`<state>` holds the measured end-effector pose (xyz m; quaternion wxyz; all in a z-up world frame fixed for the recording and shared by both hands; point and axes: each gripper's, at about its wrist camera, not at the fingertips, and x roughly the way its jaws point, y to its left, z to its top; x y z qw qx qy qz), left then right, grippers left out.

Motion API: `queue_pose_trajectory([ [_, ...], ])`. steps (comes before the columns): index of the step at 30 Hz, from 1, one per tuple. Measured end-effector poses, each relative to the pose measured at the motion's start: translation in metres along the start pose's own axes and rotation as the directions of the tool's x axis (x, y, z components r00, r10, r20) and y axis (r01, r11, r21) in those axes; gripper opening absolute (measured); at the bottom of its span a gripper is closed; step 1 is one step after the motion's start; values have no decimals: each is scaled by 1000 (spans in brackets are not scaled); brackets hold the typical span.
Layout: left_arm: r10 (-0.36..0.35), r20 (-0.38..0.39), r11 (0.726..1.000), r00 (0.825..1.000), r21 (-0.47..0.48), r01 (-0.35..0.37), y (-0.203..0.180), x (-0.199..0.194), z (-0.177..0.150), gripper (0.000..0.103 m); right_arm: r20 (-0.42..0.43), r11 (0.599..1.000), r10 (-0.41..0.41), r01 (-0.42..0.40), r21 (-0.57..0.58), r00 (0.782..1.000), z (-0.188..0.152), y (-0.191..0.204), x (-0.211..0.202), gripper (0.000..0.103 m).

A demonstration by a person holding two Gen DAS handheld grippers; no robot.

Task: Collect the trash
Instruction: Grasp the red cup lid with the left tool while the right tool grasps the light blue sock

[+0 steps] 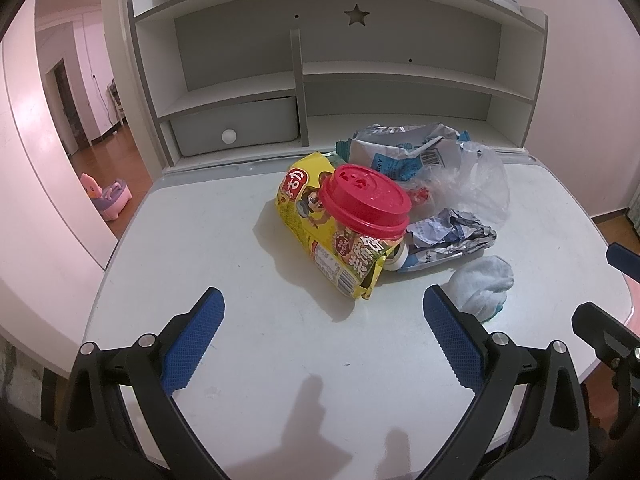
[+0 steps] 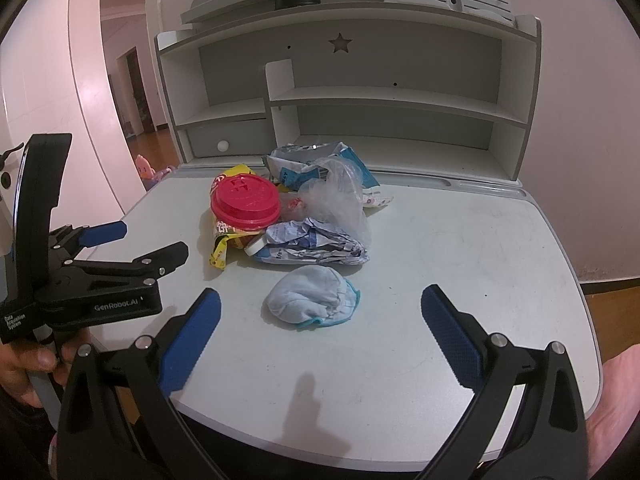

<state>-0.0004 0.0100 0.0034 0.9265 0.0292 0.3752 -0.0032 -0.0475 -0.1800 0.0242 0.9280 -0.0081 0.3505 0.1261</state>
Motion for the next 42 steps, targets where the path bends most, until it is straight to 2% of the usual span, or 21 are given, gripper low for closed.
queue_pose_trajectory([
  [5,-11,-6,999,1000,49,11,-3,6,8,97,-24,1000,-8,8,-2,1000,-3,-5,9,97],
  [12,37,-10,983,999,178,-35,-31,43,53,97,-68,1000,-6,7,4,998,-11,-15,25,97],
  [19,23,-72,980,997,198,-8,-41,85,72,96,-103,1000,4,-3,6,995,-17,-22,37,97],
  [21,24,-85,981,996,191,-7,-39,94,72,89,-116,1000,7,-7,2,993,-18,-22,42,97],
  [22,10,-95,982,995,189,8,-38,97,72,79,-121,1000,9,-9,1,993,-17,-21,44,97],
  [27,-48,-65,986,997,154,57,-29,85,73,76,-148,999,42,-41,10,988,-13,-19,59,97],
  [32,-80,-1,988,997,130,80,-14,44,72,76,-193,999,51,-52,1,980,-3,-8,90,93],
  [34,-92,16,987,996,131,89,-10,28,69,76,-212,999,37,-42,-18,977,-2,-2,102,89],
  [35,-97,22,987,995,131,93,-9,21,67,76,-232,999,23,-30,-29,972,-3,0,110,80],
  [36,-101,25,986,995,132,97,-8,16,65,76,-250,999,22,-29,-24,968,-5,0,114,54],
  [38,-114,36,984,993,139,108,-9,4,60,76,-241,998,69,-68,14,968,-5,-6,106,25],
  [42,-170,46,973,984,165,161,-26,-11,56,76,-141,997,64,-57,51,988,-6,-35,56,23],
])
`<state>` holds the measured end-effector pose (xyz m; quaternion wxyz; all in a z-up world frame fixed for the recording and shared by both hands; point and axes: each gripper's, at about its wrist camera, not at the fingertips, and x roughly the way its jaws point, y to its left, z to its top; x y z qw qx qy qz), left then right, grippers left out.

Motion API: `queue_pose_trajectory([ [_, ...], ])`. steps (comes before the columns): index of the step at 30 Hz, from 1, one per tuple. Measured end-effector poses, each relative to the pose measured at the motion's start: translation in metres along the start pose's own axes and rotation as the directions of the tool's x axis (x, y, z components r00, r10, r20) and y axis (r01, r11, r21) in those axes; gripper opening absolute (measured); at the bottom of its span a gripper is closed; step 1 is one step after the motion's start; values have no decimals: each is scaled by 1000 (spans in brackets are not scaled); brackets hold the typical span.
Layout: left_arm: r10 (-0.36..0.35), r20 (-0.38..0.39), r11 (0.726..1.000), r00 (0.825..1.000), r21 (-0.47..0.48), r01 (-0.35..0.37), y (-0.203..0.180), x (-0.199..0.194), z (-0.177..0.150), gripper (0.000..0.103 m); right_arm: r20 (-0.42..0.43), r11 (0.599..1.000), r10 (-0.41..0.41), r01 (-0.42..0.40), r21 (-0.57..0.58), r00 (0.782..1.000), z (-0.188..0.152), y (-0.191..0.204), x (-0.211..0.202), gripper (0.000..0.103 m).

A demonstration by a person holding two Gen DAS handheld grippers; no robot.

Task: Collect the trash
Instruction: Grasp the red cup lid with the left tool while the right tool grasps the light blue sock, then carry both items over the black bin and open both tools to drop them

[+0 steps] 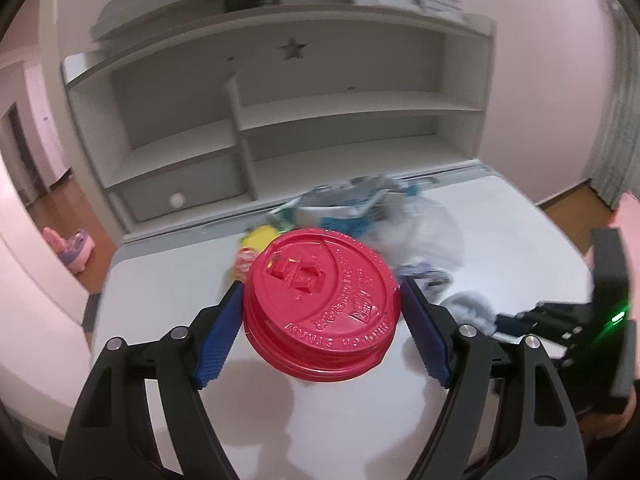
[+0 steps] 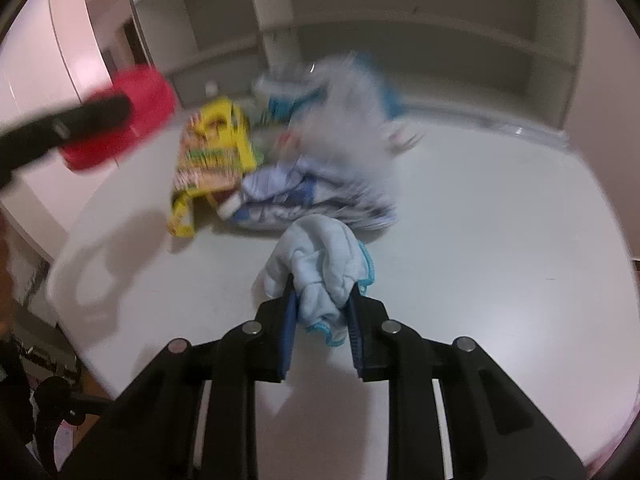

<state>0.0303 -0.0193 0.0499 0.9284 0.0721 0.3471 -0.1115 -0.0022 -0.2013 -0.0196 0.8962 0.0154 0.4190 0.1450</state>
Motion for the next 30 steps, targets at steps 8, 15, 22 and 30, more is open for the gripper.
queue_pose_trajectory([
  [8,-379,-26,902,925,214,375,-159,3,2,76,141,917,-274,214,337,951,-81,-151,-145,23],
  [15,-701,-246,562,670,388,731,-366,18,-36,76,-75,644,-450,382,663,890,-238,-271,-200,23],
  [22,-658,-537,368,528,383,847,-520,103,-123,76,-284,426,-330,410,806,900,-380,-340,-155,23],
  [30,-503,-707,386,497,331,861,-582,205,-212,76,-384,360,-178,423,831,906,-454,-396,-80,23],
])
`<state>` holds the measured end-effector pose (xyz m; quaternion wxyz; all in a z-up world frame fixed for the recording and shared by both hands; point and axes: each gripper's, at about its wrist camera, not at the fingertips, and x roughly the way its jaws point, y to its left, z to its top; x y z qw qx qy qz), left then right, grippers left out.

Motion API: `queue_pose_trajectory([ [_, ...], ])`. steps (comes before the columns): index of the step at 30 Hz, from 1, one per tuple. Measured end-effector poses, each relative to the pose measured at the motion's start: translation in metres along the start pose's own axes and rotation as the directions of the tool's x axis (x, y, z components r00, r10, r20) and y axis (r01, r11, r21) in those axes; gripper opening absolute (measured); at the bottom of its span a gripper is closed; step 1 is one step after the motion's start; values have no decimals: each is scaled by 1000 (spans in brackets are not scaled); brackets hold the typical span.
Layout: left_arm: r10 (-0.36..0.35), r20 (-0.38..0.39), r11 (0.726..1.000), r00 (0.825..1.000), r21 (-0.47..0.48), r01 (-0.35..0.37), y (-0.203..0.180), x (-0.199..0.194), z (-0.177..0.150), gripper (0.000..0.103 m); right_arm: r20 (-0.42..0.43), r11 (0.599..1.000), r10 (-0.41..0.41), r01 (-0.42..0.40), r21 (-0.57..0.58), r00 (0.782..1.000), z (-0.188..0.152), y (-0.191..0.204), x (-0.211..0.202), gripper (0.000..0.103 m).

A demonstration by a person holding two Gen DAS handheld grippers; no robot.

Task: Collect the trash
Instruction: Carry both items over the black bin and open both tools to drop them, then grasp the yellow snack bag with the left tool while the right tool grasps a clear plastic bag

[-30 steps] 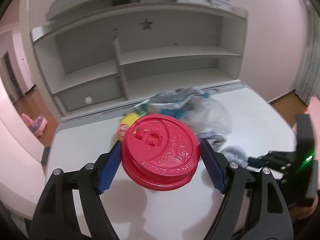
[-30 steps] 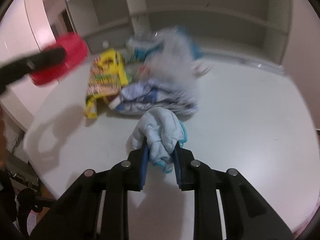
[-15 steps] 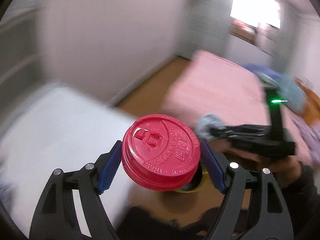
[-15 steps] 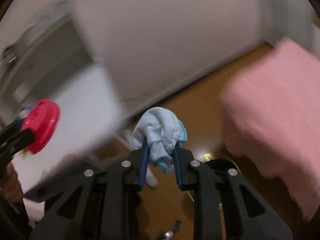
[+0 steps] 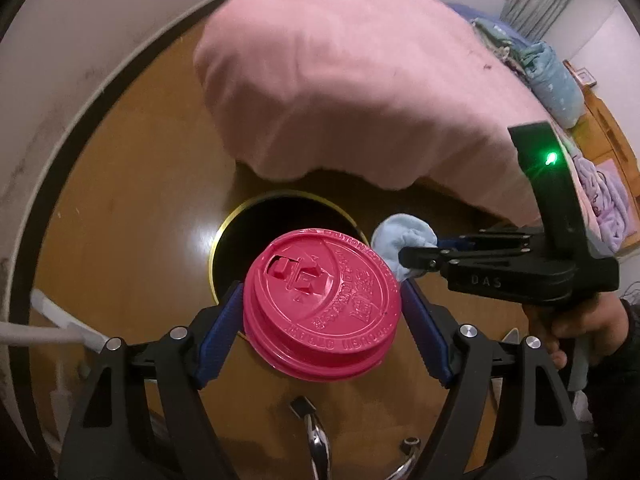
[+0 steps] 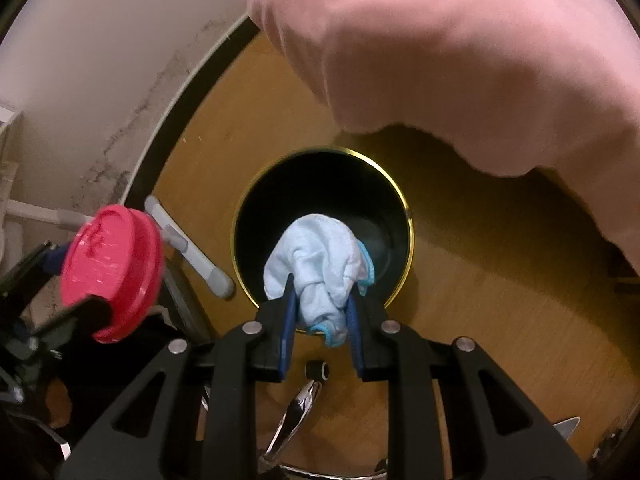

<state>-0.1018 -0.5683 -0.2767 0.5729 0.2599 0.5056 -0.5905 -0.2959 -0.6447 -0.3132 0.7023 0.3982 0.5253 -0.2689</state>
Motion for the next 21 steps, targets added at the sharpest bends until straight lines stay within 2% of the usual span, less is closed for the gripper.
queue_pose_trajectory([
  [4,3,-20,1000,1000,-5,-3,12,28,9,79,-10,1000,1,-1,-9,1000,15,-4,15,23],
  [5,2,-18,1000,1000,-8,-2,5,26,7,80,-8,1000,1,-1,-14,1000,19,-11,11,26],
  [8,-2,-11,1000,1000,-22,2,5,20,9,89,6,1000,-3,4,-24,1000,29,-9,5,57],
  [9,2,-3,1000,1000,-25,-2,5,18,11,89,19,1000,-7,7,-28,1000,31,-8,3,63],
  [12,30,8,999,1000,-40,-30,5,12,13,90,42,1000,-8,9,-25,999,34,-6,-9,63],
  [15,45,41,998,998,-48,-43,-2,-19,14,90,87,1000,-14,16,-23,996,34,-2,-36,64],
  [17,61,82,998,995,-27,-59,-14,-53,14,91,151,998,-35,43,-51,988,31,9,-70,67],
  [19,77,147,997,986,0,-78,-31,-100,11,93,222,993,-52,74,-93,974,28,29,-104,68],
  [21,97,216,994,972,20,-104,-46,-151,5,95,318,982,-22,81,-173,948,21,65,-151,75],
])
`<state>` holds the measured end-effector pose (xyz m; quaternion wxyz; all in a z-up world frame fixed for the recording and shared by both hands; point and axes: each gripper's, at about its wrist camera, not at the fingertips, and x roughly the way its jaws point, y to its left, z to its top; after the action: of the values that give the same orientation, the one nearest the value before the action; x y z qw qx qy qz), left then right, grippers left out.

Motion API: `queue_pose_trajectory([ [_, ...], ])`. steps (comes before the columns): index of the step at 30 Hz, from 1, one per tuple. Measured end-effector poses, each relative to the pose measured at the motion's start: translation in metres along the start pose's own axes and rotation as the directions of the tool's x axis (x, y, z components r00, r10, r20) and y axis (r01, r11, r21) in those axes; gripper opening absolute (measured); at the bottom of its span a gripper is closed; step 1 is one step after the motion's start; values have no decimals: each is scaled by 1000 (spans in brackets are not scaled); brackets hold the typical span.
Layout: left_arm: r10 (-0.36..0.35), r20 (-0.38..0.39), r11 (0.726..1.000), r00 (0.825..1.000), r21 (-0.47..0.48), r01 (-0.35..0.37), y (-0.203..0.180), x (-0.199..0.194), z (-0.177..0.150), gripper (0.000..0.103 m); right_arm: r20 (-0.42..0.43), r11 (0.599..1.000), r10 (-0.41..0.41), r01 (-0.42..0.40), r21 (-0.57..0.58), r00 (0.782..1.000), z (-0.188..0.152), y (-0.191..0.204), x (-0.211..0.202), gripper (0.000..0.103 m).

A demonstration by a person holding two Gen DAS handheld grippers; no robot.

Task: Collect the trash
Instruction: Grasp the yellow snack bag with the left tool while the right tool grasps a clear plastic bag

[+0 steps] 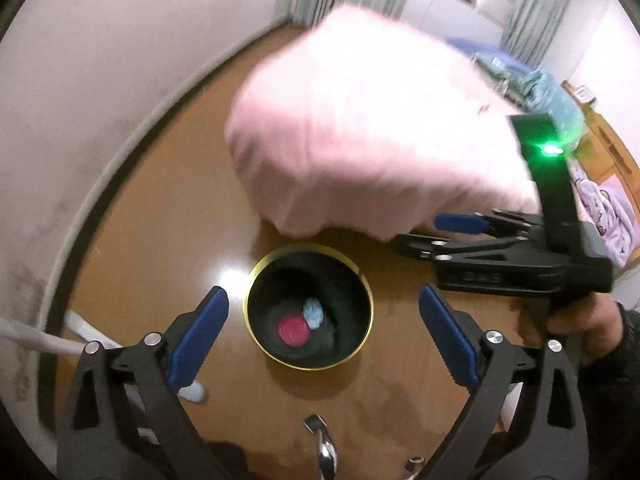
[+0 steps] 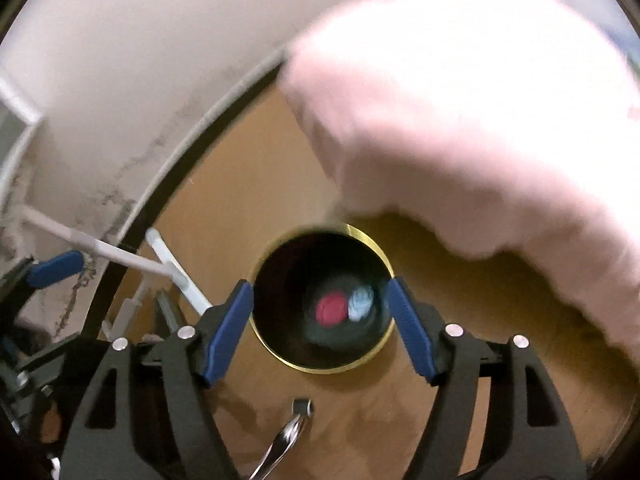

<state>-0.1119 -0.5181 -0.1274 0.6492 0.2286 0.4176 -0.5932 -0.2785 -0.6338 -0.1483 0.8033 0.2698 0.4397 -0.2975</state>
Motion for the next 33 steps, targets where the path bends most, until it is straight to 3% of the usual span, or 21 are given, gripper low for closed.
queue_pose_trajectory([
  [4,94,158,996,983,-21,-91,6,-127,-16,96,148,977,134,-105,-185,980,14,90,-70,83],
  [6,188,204,981,961,-83,-175,27,-179,-37,97,159,935,238,-182,-304,958,12,154,-90,84],
  [8,305,220,946,927,-184,-268,62,-231,-71,97,111,865,357,-284,-415,927,5,221,-98,84],
  [9,380,207,913,902,-241,-329,78,-252,-88,97,86,832,398,-320,-454,913,2,249,-100,84],
  [10,460,189,864,868,-321,-388,98,-279,-112,97,88,802,408,-311,-510,909,-4,287,-104,84],
  [12,542,173,789,822,-441,-427,132,-333,-164,97,71,738,446,-322,-592,892,-14,339,-108,84],
  [13,588,142,739,796,-494,-458,146,-353,-188,97,40,711,471,-352,-609,881,-16,359,-108,84],
  [15,646,92,655,758,-578,-487,168,-381,-226,97,-63,632,534,-448,-633,843,-24,413,-104,84],
  [16,670,44,587,741,-643,-492,185,-399,-256,97,-96,601,548,-470,-647,831,-30,436,-104,84],
  [17,675,17,552,737,-675,-490,193,-408,-272,97,-125,561,558,-483,-673,821,-37,465,-104,84],
  [18,679,-19,498,734,-723,-479,206,-418,-295,97,-146,528,562,-489,-694,814,-42,491,-103,84],
  [21,669,-66,413,741,-795,-444,225,-432,-338,97,-203,483,556,-511,-711,806,-55,553,-98,84],
  [24,632,-66,397,772,-828,-396,240,-436,-356,97,-228,479,526,-507,-716,819,-62,605,-85,82],
  [26,623,-58,394,780,-838,-377,252,-429,-362,97,-248,485,502,-507,-713,829,-62,627,-72,77],
  [29,626,-62,384,778,-843,-377,258,-428,-362,97,-308,489,479,-542,-684,822,-63,641,-63,7],
  [33,625,-55,371,779,-856,-359,271,-432,-353,97,-241,444,574,-545,-711,783,-63,617,-108,7],
])
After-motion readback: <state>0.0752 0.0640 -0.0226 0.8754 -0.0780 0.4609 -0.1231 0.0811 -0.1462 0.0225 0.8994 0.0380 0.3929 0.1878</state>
